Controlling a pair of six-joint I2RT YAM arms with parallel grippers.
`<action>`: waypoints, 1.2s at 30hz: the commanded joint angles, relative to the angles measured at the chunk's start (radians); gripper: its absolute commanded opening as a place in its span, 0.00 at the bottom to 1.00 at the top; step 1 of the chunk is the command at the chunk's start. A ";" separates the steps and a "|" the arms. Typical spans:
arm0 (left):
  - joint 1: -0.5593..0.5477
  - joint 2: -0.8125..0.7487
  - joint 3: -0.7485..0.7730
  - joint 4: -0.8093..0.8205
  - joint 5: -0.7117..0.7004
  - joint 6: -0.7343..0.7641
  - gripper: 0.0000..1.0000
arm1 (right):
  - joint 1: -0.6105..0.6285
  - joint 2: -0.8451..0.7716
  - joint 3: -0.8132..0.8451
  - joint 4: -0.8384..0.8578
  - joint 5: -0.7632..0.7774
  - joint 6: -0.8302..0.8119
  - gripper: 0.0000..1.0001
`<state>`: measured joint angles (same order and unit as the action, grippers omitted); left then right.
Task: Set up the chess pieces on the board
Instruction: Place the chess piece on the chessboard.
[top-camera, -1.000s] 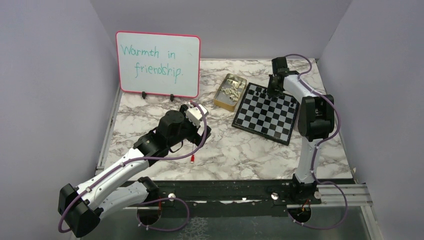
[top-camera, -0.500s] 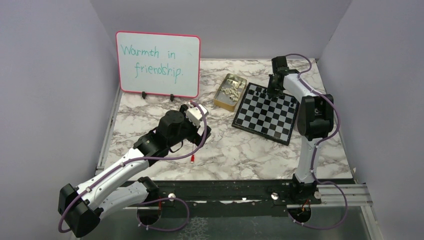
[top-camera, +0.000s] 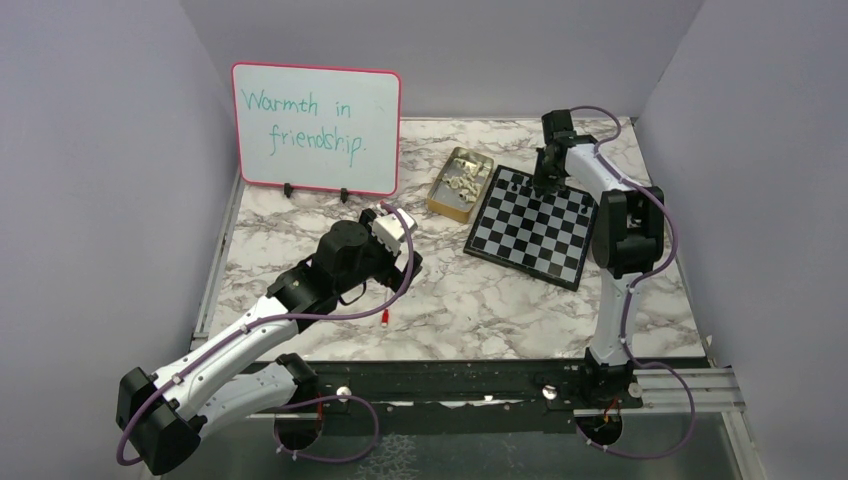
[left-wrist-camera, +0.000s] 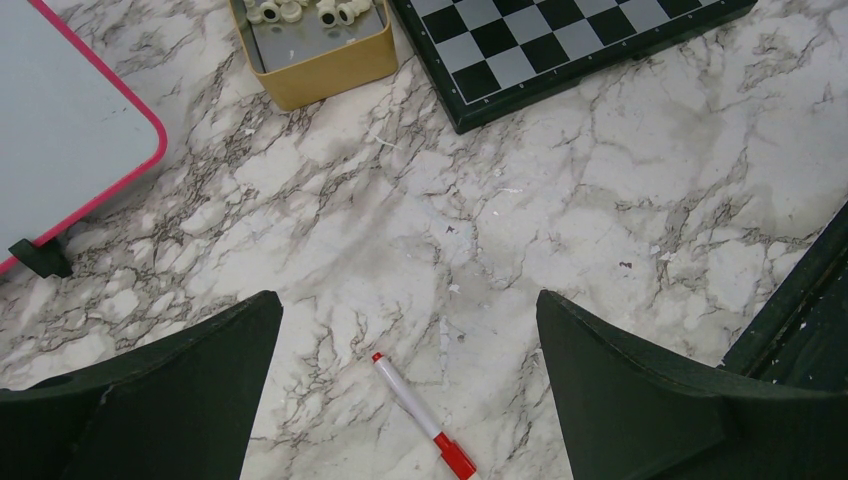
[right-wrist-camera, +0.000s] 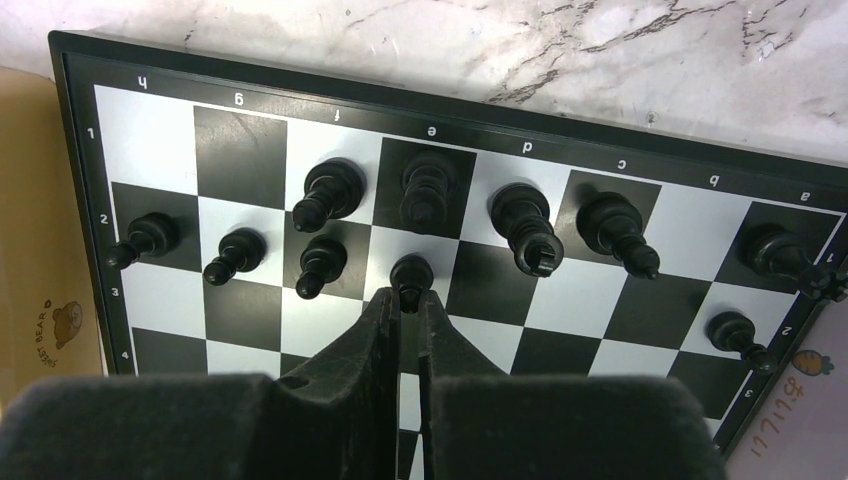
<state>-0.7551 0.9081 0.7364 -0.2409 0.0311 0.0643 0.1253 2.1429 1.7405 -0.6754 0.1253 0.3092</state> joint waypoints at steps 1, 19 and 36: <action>-0.006 -0.016 -0.007 0.012 -0.010 0.002 0.99 | 0.007 0.031 0.052 -0.063 0.026 -0.017 0.13; -0.006 -0.025 -0.005 0.009 -0.005 0.005 0.99 | 0.007 0.041 0.026 -0.042 0.003 -0.021 0.24; -0.006 -0.040 -0.006 0.008 -0.020 0.007 0.99 | 0.007 0.052 0.010 -0.005 -0.014 0.004 0.31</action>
<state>-0.7551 0.8932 0.7364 -0.2413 0.0311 0.0647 0.1253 2.1654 1.7565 -0.6983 0.1211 0.2970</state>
